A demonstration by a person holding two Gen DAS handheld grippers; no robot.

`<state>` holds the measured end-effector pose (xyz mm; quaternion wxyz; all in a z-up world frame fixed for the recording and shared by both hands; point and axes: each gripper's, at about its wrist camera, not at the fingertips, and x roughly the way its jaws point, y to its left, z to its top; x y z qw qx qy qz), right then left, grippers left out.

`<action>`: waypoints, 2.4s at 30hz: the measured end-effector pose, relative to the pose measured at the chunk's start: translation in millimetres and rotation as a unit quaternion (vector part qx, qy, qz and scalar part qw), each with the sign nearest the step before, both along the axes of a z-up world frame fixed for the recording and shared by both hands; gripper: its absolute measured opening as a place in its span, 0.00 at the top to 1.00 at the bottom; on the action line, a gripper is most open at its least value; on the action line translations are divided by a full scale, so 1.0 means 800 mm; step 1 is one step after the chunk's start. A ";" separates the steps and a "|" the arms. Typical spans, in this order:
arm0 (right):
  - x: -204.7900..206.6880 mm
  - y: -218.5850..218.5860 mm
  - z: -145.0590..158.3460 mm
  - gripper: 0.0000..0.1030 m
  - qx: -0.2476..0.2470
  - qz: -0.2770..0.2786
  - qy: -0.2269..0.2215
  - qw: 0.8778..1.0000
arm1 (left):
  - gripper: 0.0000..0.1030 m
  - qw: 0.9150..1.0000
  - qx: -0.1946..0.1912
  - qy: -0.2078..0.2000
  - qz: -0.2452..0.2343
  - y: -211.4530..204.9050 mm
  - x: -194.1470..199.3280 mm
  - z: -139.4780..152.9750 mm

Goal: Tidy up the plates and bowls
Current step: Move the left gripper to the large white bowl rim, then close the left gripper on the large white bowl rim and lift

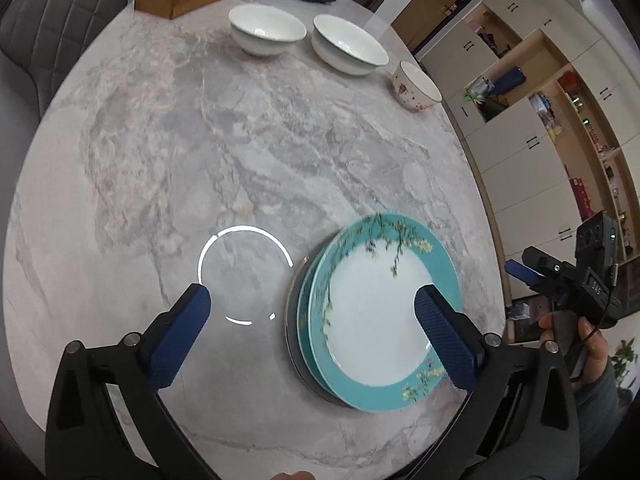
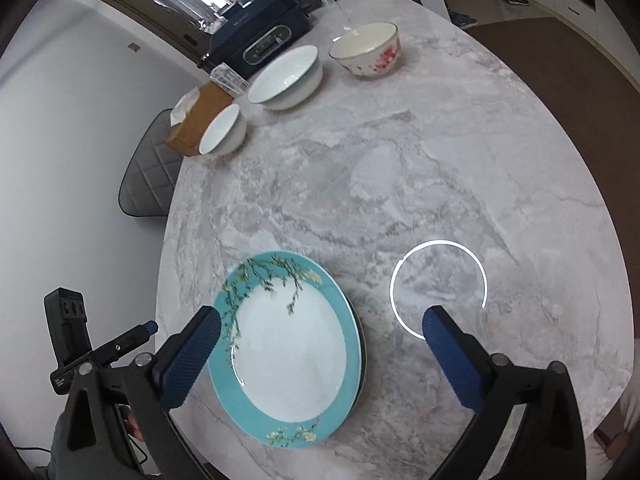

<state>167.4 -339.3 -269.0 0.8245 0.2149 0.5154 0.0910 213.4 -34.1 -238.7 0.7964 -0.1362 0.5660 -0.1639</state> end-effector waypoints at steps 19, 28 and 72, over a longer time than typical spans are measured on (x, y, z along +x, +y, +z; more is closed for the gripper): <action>0.307 -0.012 0.001 0.02 0.073 0.016 0.009 0.997 | 0.01 0.998 0.023 0.007 0.053 -0.106 0.305 -0.018; 0.438 -0.014 0.010 0.09 0.035 0.034 0.003 0.999 | 0.01 0.994 0.050 0.035 0.087 -0.140 0.403 -0.068; 0.562 0.029 -0.091 0.93 -0.117 0.155 0.096 0.976 | 0.87 0.986 0.059 0.075 0.138 -0.156 0.495 -0.138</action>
